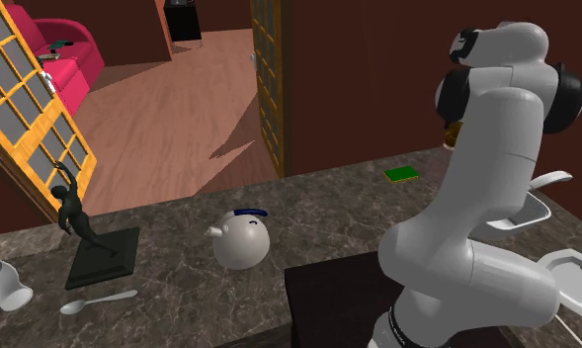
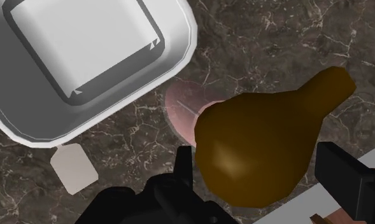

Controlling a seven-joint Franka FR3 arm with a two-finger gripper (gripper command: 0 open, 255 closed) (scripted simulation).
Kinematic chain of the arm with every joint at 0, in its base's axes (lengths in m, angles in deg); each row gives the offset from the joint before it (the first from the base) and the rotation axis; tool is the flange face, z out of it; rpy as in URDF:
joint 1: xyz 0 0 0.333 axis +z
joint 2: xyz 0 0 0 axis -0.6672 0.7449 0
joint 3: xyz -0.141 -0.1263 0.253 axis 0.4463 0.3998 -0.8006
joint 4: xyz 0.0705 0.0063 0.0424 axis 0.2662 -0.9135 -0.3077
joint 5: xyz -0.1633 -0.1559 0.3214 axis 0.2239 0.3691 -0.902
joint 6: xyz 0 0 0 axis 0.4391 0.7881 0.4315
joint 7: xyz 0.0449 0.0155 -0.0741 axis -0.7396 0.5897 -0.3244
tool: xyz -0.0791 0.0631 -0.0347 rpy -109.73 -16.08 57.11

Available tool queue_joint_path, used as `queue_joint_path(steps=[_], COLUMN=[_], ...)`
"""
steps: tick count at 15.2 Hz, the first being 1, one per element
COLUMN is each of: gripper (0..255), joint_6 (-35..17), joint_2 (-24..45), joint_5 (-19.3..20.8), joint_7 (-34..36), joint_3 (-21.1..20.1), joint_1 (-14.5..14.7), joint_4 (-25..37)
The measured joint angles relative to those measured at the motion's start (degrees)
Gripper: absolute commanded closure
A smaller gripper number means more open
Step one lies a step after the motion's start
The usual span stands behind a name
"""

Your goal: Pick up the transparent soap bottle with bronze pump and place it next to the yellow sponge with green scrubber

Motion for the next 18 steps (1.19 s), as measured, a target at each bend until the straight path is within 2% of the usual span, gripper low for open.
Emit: queue_joint_path(steps=[4, 10, 11, 18], gripper=[255, 255, 0, 0], joint_6=[-2.6, -3.3, -3.3, -2.2], joint_2=[0.6, 0.5, 0.5, 0.7], joint_5=[-0.2, -0.2, -0.2, -0.1], joint_7=[-0.3, -0.3, -0.3, -0.3], joint_3=[-0.1, -0.1, -0.1, -0.1], joint_1=[0.1, 0.2, 0.2, 0.1], joint_4=[-2.1, -2.7, -2.7, -1.5])
